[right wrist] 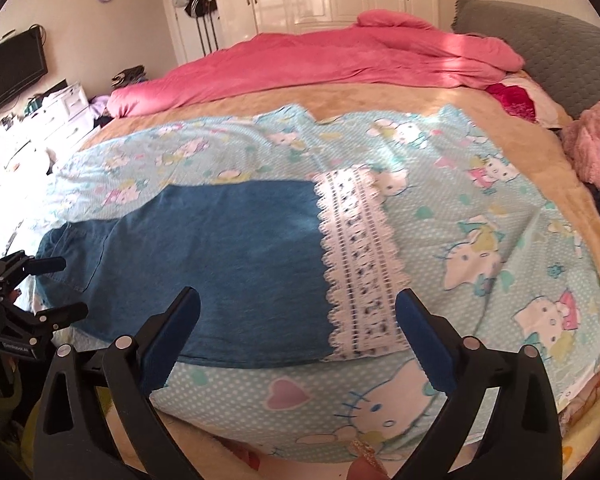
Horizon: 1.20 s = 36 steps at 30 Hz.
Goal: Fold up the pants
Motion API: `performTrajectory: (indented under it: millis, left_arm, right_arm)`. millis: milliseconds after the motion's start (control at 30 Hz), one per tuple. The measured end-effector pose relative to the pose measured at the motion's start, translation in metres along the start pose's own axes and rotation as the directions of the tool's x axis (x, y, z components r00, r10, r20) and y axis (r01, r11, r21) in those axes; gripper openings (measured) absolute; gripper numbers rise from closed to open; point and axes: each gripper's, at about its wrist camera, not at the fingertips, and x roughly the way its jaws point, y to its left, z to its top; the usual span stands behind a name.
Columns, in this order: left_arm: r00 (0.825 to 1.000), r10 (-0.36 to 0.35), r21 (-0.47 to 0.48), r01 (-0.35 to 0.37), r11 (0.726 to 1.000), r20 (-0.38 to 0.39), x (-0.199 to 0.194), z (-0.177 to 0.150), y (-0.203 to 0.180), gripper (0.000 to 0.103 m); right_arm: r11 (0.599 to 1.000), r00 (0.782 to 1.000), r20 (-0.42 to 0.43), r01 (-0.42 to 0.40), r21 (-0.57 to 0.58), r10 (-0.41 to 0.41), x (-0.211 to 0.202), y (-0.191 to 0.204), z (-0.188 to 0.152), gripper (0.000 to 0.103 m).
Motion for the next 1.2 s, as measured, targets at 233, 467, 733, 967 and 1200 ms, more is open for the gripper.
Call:
performTrajectory:
  millis: [233,467,733,967,1200]
  left_arm:
    - [1.000,-0.006,0.028,0.006,1.000,0.016,0.002,0.013,-0.015,0.094]
    - [1.000,-0.014,0.053,0.013,0.999,0.027,0.005,0.029,-0.030,0.094]
    - [0.999,-0.013,0.083,0.011,0.997,0.030,0.015,0.044,-0.042,0.094]
    - [1.000,-0.007,0.090,0.004,0.996,0.024,0.028,0.058,-0.044,0.094]
    - [1.000,-0.026,0.089,0.026,0.996,0.003,0.048,0.080,-0.044,0.094]
  right_arm:
    - [0.999,0.999,0.031,0.025,0.035,-0.026,-0.012,-0.019,0.000,0.098]
    - [0.996,0.998,0.039,0.048,0.073,-0.051,-0.016,-0.038,-0.004,0.098]
    - [0.995,0.999,0.028,0.039,0.093,-0.042,-0.011,-0.046,-0.011,0.098]
    - [0.994,1.000,-0.005,0.010,0.107,-0.009,0.000,-0.046,-0.021,0.098]
    - [0.991,0.999,-0.040,-0.020,0.133,0.026,0.015,-0.047,-0.028,0.098]
